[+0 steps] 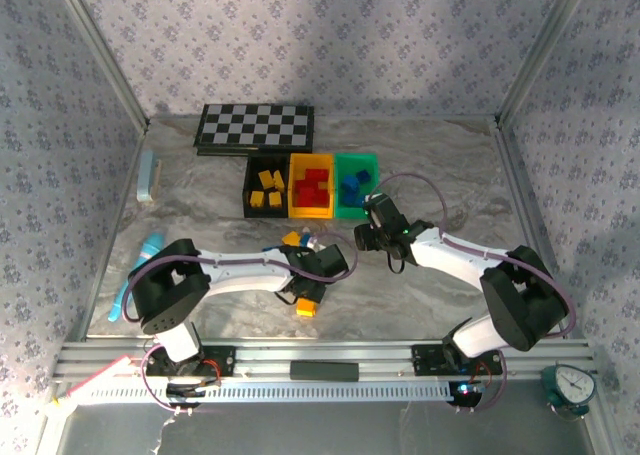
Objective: Sort the legos into containers by color
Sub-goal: Pick up the lego from the middle-left of the table, then place the lego in the container.
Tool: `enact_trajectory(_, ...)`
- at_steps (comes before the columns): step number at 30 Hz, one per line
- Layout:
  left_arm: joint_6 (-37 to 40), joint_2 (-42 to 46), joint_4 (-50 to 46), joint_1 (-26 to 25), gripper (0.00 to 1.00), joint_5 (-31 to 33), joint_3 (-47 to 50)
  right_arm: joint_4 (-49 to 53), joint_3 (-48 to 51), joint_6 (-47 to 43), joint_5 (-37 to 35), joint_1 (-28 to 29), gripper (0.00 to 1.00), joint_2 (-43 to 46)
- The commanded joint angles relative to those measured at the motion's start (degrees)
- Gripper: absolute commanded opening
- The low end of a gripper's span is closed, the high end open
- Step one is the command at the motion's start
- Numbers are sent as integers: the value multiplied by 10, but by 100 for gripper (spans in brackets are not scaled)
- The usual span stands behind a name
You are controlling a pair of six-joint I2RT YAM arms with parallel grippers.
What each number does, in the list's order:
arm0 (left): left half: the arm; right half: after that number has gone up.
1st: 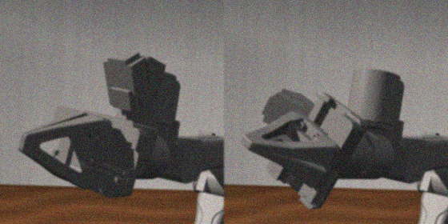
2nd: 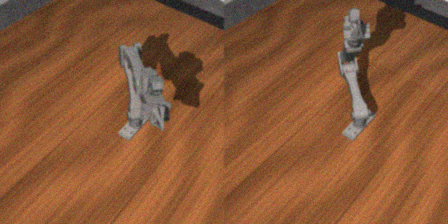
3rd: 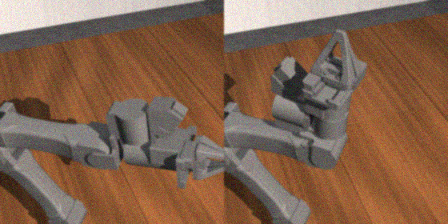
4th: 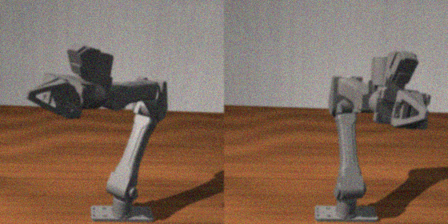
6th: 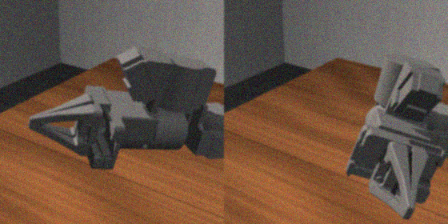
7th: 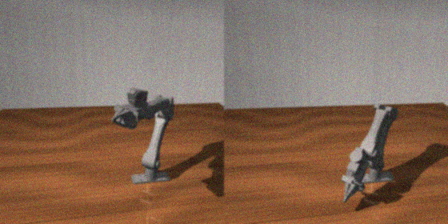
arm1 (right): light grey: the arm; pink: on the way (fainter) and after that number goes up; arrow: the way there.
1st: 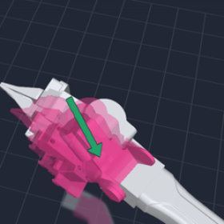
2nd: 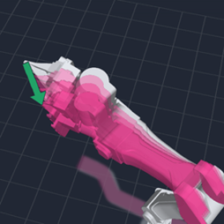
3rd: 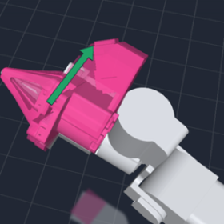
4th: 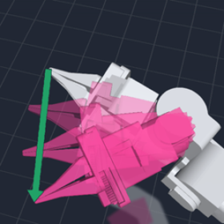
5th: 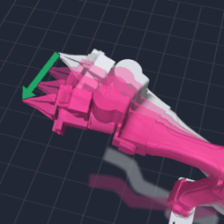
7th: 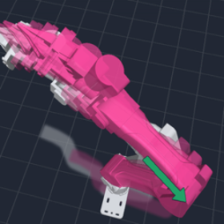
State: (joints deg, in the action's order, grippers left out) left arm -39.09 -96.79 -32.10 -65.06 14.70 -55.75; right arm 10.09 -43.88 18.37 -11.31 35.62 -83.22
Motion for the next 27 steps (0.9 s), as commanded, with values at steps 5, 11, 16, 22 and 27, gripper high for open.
enact_trajectory(5, -7, 46, -18, -4, 20, 53, -32, 9, -3, 0, -13, 2, 62, 11)
enact_trajectory(11, 56, 71, -36, 50, 20, 102, -70, 9, -3, 0, -10, 2, 62, 11)
enact_trajectory(16, 105, 92, -38, 140, 20, 104, -100, 11, -3, -1, -13, 2, 62, 13)
enact_trajectory(22, 147, 84, 2, 251, 21, 48, -129, 8, -2, -1, -13, 2, 62, 12)
enact_trajectory(27, 168, 44, 20, 325, 26, 25, -169, 9, -4, -1, -13, 2, 62, 8)
